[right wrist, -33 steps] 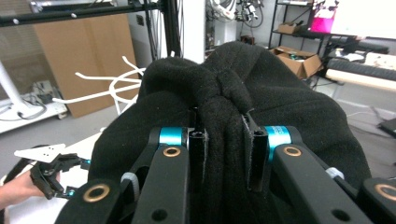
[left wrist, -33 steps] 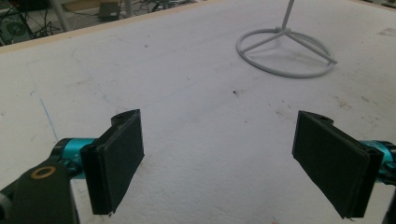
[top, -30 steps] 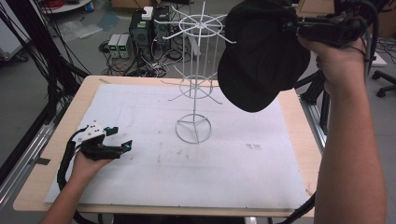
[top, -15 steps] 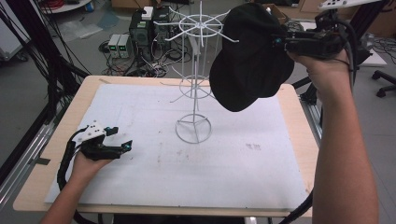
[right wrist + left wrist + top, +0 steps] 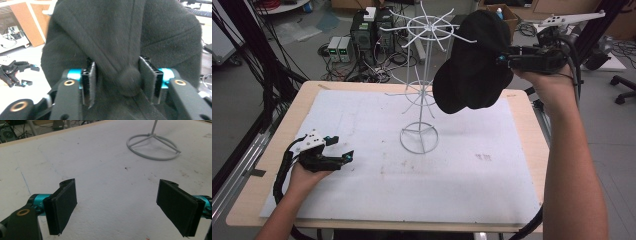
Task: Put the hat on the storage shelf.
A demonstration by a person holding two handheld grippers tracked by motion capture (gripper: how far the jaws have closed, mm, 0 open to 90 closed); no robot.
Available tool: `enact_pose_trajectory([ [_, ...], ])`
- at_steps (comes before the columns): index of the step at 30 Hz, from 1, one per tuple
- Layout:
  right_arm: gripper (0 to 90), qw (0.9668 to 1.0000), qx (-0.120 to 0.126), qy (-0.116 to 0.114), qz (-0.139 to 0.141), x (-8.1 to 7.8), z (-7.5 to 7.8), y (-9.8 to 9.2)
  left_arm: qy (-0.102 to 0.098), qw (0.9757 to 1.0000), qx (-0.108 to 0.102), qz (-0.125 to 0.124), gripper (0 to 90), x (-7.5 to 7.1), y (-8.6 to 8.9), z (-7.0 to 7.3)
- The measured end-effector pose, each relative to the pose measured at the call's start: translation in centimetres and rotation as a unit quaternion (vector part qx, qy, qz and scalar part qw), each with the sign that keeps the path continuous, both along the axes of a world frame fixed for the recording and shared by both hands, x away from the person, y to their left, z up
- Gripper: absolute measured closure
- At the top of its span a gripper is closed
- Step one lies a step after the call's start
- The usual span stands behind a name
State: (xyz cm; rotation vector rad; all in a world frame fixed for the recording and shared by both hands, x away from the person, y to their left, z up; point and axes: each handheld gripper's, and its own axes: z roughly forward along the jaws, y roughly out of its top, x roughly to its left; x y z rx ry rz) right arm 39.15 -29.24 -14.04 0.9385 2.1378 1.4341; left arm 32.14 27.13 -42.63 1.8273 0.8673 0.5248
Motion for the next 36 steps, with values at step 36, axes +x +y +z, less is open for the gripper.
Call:
enact_pose_trajectory([
  [36,25.1,0.9994,0.013,-0.030,-0.007,-2.4,-0.9,-2.4,0.000,1.0000,-0.001,-0.001,16.9,0.0,0.0,0.0],
])
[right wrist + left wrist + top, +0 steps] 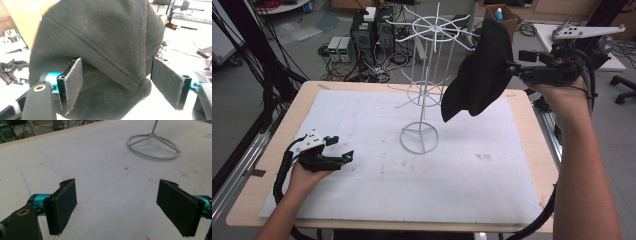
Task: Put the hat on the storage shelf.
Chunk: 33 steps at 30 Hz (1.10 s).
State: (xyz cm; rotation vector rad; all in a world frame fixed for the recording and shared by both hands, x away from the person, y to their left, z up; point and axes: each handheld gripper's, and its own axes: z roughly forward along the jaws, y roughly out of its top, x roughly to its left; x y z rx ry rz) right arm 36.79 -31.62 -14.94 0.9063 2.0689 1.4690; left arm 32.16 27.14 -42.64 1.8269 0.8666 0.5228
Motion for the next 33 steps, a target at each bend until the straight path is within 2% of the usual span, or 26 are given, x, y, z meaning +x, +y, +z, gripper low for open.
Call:
enact_pose_trajectory([
  [9,22.1,0.9999,0.012,-0.004,-0.005,-1.0,-0.8,-1.2,0.000,1.0000,0.004,-0.001,16.9,0.0,0.0,0.0],
  [17,21.6,0.9995,0.028,-0.010,0.002,-2.0,-2.6,-2.1,0.000,1.0000,0.004,-0.001,16.9,0.0,-0.1,0.0],
  [20,21.1,0.9994,0.034,-0.006,0.003,-2.3,-3.9,-2.3,-0.001,1.0000,0.003,-0.001,16.9,-0.1,0.0,0.1],
  [22,21.0,0.9994,0.034,-0.007,0.001,-2.3,-4.3,-2.3,-0.001,1.0000,0.002,0.000,16.9,-0.1,0.0,0.1],
  [23,21.0,0.9991,0.040,-0.008,0.005,-2.6,-5.0,-2.3,-0.002,1.0000,0.001,0.000,16.9,-0.1,0.0,0.1],
  [24,21.0,0.9991,0.040,-0.008,0.005,-2.6,-5.0,-2.3,-0.002,1.0000,0.001,0.000,16.9,-0.1,0.0,0.1],
  [25,20.5,0.9989,0.047,-0.007,0.007,-2.8,-6.1,-2.2,-0.002,1.0000,0.000,0.001,16.9,0.0,0.0,0.1],
  [27,20.3,0.9988,0.048,-0.005,0.007,-2.9,-6.4,-2.1,-0.001,1.0000,0.000,0.000,16.9,-0.1,0.0,0.1],
  [29,19.5,0.9987,0.049,-0.003,0.010,-3.1,-7.7,-1.7,-0.002,1.0000,0.001,0.000,16.9,-0.1,0.0,0.1],
  [30,19.1,0.9984,0.054,-0.002,0.014,-3.3,-8.9,-1.3,-0.002,1.0000,0.001,0.000,16.9,-0.1,0.0,0.1],
  [31,19.1,0.9984,0.054,-0.002,0.014,-3.3,-8.9,-1.3,-0.002,1.0000,0.001,0.000,16.9,-0.1,0.0,0.1],
  [33,18.6,0.9983,0.055,0.005,0.019,-3.3,-10.1,-0.8,-0.002,1.0000,0.000,0.000,16.9,-0.1,0.0,0.1],
])
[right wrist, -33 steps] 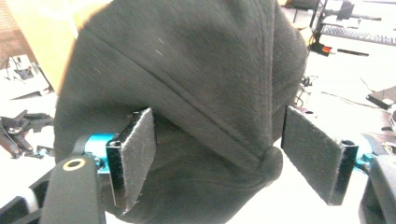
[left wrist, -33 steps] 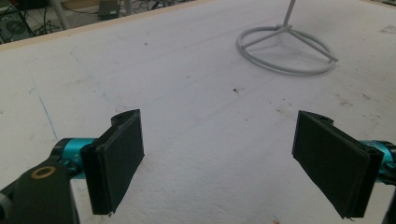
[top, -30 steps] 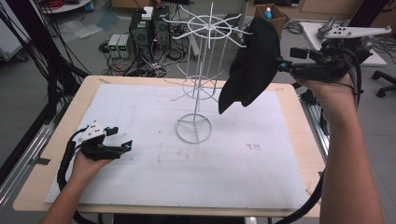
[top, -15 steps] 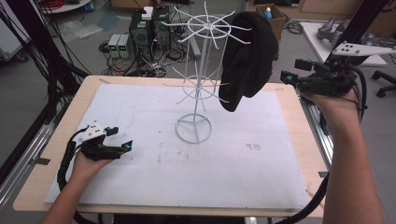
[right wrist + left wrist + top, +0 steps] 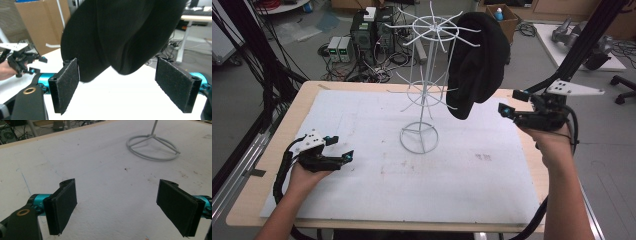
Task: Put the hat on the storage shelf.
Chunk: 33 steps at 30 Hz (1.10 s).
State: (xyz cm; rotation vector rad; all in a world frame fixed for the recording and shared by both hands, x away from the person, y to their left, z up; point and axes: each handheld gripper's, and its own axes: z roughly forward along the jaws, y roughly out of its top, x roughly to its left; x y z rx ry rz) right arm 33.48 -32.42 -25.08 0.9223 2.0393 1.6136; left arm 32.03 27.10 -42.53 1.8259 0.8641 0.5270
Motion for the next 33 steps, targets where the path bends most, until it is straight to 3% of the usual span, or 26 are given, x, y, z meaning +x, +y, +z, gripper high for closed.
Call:
enact_pose_trajectory([
  [2,18.2,0.9999,0.001,0.010,0.006,0.1,-1.7,0.5,0.000,1.0000,0.002,-0.001,16.9,0.0,0.0,0.0],
  [10,16.3,0.9994,-0.006,0.035,0.002,0.0,-5.0,1.2,-0.001,1.0000,0.000,-0.002,16.9,0.0,0.1,0.1],
  [15,14.0,0.9992,-0.011,0.037,-0.006,-0.5,-7.3,1.7,0.001,1.0000,0.002,-0.003,16.9,0.0,0.0,0.0],
  [20,12.2,0.9980,-0.016,0.061,-0.007,-0.7,-10.3,2.6,0.001,1.0000,0.000,-0.004,16.8,-0.1,0.1,0.0],
  [24,11.0,0.9976,-0.012,0.067,-0.010,-0.8,-11.5,2.7,0.002,1.0000,-0.001,-0.004,16.8,0.0,0.1,0.0],
  [25,11.0,0.9948,-0.030,0.097,-0.009,-0.4,-12.0,2.9,0.001,1.0000,-0.001,-0.004,16.8,0.0,0.1,0.0],
  [29,11.0,0.9944,-0.035,0.099,-0.011,-0.4,-12.2,3.0,0.001,1.0000,0.001,-0.006,16.8,0.0,0.0,-0.1],
  [33,11.0,0.9917,-0.050,0.118,-0.012,0.0,-12.9,3.5,-0.001,1.0000,0.002,-0.005,16.8,0.0,-0.1,0.0],
])
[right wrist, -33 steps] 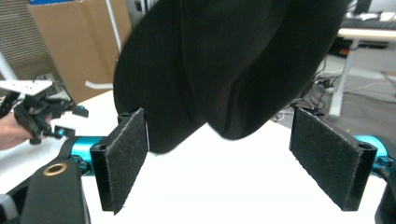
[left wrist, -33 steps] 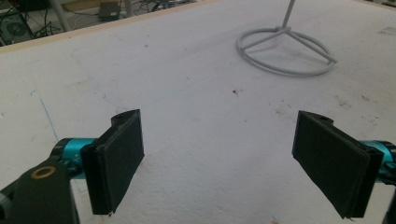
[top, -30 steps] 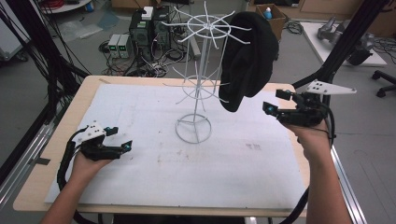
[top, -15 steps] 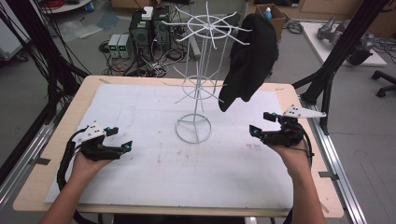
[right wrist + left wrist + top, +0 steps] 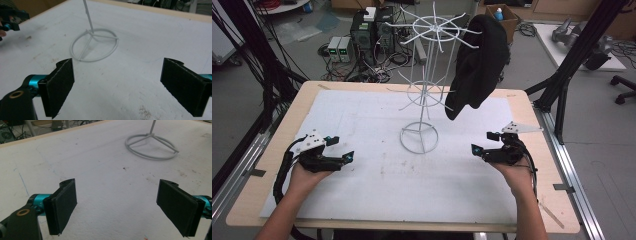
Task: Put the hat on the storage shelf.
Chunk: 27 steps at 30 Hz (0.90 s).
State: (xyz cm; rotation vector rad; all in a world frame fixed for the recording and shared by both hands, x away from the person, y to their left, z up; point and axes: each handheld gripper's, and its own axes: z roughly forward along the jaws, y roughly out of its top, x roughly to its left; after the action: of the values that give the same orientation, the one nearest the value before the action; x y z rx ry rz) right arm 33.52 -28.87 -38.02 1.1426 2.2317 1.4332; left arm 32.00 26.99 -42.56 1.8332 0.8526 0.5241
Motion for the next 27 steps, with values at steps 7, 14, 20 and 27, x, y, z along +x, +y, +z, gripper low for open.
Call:
enact_pose_trajectory([
  [7,11.0,0.9999,-0.014,0.007,-0.002,0.3,-0.5,0.5,0.001,1.0000,-0.001,0.002,16.8,-0.1,0.1,0.1],
  [14,11.1,0.9992,0.011,-0.032,-0.020,-0.4,-0.8,-0.6,0.000,1.0000,-0.003,0.004,16.8,0.0,0.0,0.0],
  [20,11.1,0.9992,0.011,-0.021,-0.034,-0.5,-1.3,-1.8,0.001,1.0000,-0.004,-0.002,16.9,0.2,-0.2,-0.1],
  [27,11.0,0.9989,0.012,-0.012,-0.043,-0.8,-1.8,-1.9,-0.002,0.9999,-0.012,-0.004,16.8,0.2,-0.1,0.1],
])
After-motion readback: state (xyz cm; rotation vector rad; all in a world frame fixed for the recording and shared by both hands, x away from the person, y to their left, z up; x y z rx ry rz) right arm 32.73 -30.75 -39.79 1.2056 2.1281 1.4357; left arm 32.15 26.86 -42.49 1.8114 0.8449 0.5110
